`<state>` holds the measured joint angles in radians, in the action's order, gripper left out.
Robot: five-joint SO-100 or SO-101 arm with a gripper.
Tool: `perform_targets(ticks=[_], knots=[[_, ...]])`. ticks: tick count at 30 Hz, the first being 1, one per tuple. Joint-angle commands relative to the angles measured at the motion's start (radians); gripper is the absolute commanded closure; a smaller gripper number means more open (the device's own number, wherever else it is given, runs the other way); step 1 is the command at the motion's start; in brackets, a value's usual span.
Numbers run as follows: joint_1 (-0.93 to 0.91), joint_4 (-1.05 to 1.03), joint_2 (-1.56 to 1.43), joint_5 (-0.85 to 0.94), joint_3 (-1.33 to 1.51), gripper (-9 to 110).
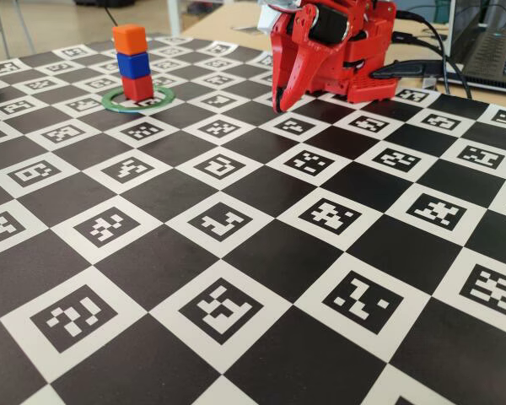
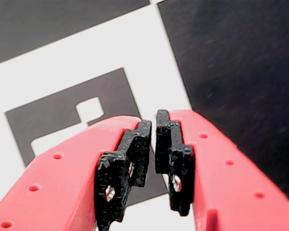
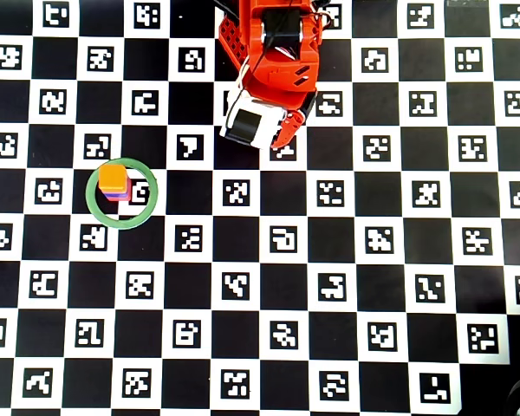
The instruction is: Grab the red cube then put it in the green circle then put the blue cube on top and finally the orange cube on top
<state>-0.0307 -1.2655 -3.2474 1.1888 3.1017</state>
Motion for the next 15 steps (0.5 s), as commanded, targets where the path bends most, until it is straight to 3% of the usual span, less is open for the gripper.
perform_targets(ticks=[1,15], knots=[[-0.006,-0.049,-0.020,0.011,0.006,107],[0.005,-0.077,-0.112,0.109,0.067,107]])
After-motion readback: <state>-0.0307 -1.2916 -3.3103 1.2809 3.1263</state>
